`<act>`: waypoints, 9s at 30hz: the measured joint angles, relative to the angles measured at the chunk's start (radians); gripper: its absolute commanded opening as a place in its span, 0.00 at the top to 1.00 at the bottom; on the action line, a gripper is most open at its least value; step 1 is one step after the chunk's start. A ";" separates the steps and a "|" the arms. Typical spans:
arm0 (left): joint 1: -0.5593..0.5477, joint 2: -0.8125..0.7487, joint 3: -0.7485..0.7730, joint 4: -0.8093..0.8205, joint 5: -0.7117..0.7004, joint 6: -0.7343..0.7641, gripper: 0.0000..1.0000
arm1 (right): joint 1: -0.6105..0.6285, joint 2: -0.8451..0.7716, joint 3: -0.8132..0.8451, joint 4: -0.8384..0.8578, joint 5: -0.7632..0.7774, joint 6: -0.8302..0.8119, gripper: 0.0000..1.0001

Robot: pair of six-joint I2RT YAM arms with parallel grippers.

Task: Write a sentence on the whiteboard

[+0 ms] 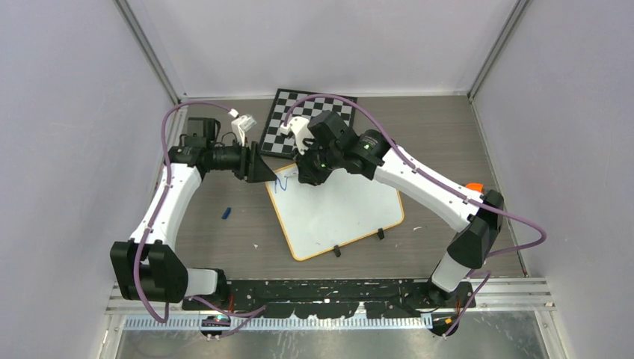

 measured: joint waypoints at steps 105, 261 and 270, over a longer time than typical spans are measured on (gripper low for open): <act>0.000 0.040 0.023 -0.066 0.058 0.108 1.00 | -0.057 -0.037 -0.033 -0.066 -0.047 -0.039 1.00; -0.038 0.078 0.071 -0.119 0.060 0.165 1.00 | -0.195 -0.221 -0.145 -0.143 -0.175 -0.058 1.00; -0.050 0.081 0.077 -0.120 0.056 0.165 1.00 | -0.204 -0.234 -0.170 -0.119 -0.071 -0.055 1.00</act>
